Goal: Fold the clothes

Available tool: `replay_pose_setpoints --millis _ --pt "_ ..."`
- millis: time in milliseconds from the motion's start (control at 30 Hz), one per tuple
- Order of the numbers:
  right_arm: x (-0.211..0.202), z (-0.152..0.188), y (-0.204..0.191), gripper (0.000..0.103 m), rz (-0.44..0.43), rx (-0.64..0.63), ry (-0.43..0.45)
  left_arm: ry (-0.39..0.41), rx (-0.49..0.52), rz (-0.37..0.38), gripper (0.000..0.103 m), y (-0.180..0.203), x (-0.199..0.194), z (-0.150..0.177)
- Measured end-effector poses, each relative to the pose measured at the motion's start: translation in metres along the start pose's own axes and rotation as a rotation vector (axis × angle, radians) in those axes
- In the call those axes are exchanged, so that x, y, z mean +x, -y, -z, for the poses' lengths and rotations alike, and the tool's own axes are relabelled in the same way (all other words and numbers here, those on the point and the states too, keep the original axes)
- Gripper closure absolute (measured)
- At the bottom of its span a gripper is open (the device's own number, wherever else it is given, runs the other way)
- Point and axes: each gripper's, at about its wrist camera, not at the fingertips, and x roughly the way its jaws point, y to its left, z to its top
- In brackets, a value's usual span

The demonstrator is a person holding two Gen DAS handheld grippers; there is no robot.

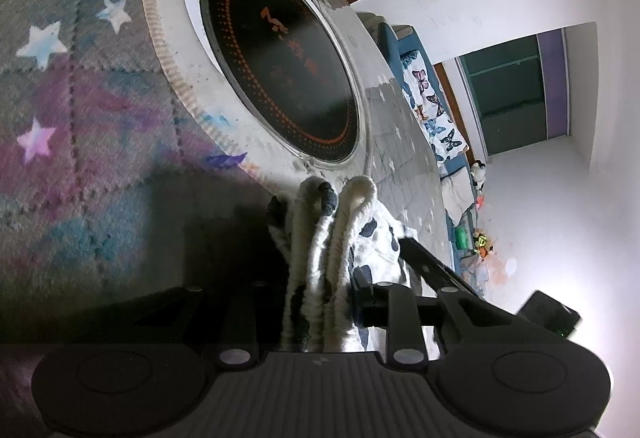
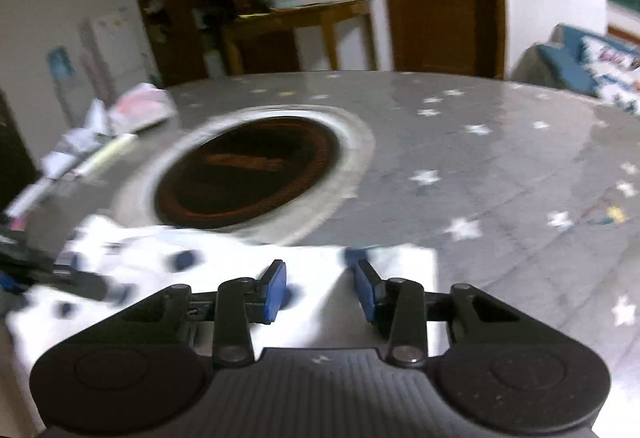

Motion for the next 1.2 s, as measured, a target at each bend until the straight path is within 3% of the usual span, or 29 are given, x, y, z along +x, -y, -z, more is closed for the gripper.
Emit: replay_pose_setpoints --millis 167,400,600,700,767,833,1000,1200 --pt "-0.010 0.002 0.033 0.066 0.105 0.087 0.007 -0.005 0.007 -0.001 0.074 -0.002 -0.003 -0.001" --pt "-0.055 0.036 0.020 0.063 0.041 0.098 0.014 -0.010 0.036 -0.019 0.074 0.002 -0.006 0.000" --pt "-0.054 0.051 0.030 0.063 0.036 0.191 0.046 -0.001 0.097 -0.061 0.074 0.014 -0.010 0.004" --pt "-0.049 0.053 0.026 0.068 0.003 0.193 0.063 0.007 0.137 -0.091 0.075 0.022 -0.011 0.007" --pt "-0.048 0.054 0.023 0.086 -0.017 0.184 0.061 0.010 0.169 -0.117 0.075 0.028 -0.011 0.008" --pt "-0.050 0.054 0.022 0.095 -0.033 0.199 0.068 0.009 0.202 -0.134 0.075 0.038 -0.011 0.008" --pt "-0.081 0.054 0.035 0.096 -0.017 0.249 0.154 -0.003 0.298 -0.128 0.076 0.076 0.000 0.002" --pt "-0.120 0.034 0.073 0.097 0.111 0.259 0.233 -0.055 0.418 -0.089 0.076 0.135 0.050 -0.005"
